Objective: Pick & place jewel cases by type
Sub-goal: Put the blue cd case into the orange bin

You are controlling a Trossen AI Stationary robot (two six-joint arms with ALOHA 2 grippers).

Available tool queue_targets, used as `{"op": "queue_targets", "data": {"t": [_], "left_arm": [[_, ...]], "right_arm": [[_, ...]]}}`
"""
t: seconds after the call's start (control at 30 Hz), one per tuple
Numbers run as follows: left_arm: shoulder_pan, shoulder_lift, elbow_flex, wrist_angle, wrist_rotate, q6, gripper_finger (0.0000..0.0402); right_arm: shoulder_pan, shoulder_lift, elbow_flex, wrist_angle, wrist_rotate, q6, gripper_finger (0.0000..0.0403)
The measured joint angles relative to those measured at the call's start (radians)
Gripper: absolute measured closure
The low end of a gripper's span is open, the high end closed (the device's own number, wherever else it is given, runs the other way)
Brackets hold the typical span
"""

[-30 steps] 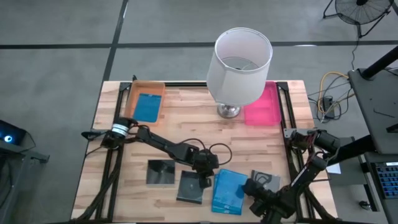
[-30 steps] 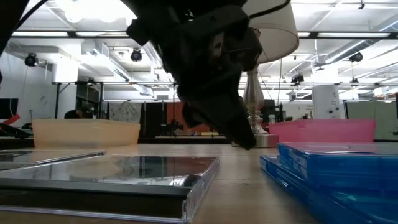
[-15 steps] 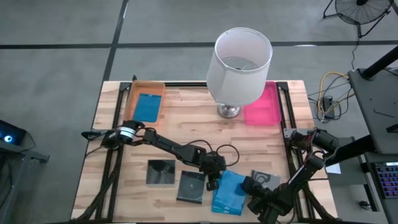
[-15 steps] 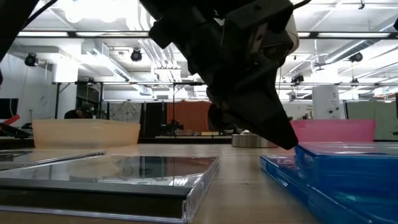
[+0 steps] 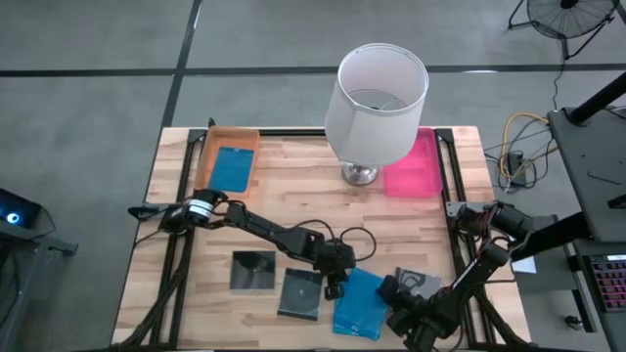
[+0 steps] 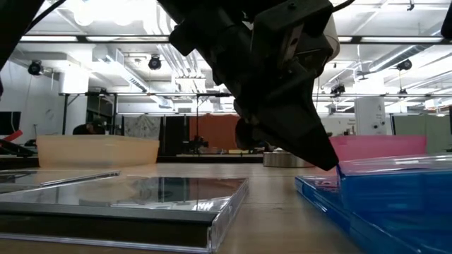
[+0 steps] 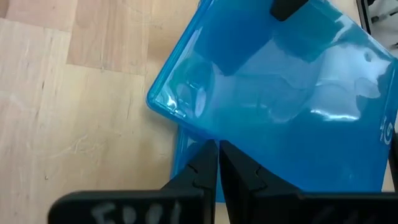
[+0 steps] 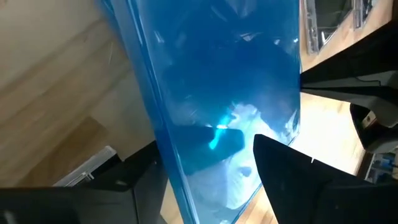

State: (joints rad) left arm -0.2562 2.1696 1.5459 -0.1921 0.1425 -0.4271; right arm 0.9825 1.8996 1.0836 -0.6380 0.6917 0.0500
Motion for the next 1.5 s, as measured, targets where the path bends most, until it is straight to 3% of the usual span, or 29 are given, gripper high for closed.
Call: {"op": "queue_targets", "data": {"t": [0.3, 0.47, 0.6, 0.83, 0.93, 1.5], "left_arm": [[0.001, 0.000, -0.002, -0.001, 0.000, -0.018, 0.0402], [0.001, 0.000, -0.002, -0.007, 0.003, -0.018, 0.0402], [0.006, 0.000, -0.002, -0.011, 0.004, -0.018, 0.0402], [0.017, -0.013, -0.003, -0.073, -0.004, -0.028, 0.0402], [0.017, -0.046, -0.006, -0.111, -0.082, -0.034, 0.0402], [-0.037, -0.511, -0.013, -0.417, -0.469, -0.043, 0.0402]], "right_arm": [[0.000, -0.008, 0.008, -0.009, 0.118, -0.012, 0.0184], [0.000, -0.008, 0.027, -0.008, 0.123, -0.014, 0.0192], [0.000, -0.008, 0.045, -0.008, 0.123, -0.016, 0.0231], [0.000, -0.009, 0.075, -0.025, 0.129, -0.002, 0.0343], [0.000, -0.012, 0.089, -0.036, 0.143, -0.002, 0.0382], [-0.067, -0.039, 0.144, -0.041, 0.189, 0.120, 0.0384]]}}
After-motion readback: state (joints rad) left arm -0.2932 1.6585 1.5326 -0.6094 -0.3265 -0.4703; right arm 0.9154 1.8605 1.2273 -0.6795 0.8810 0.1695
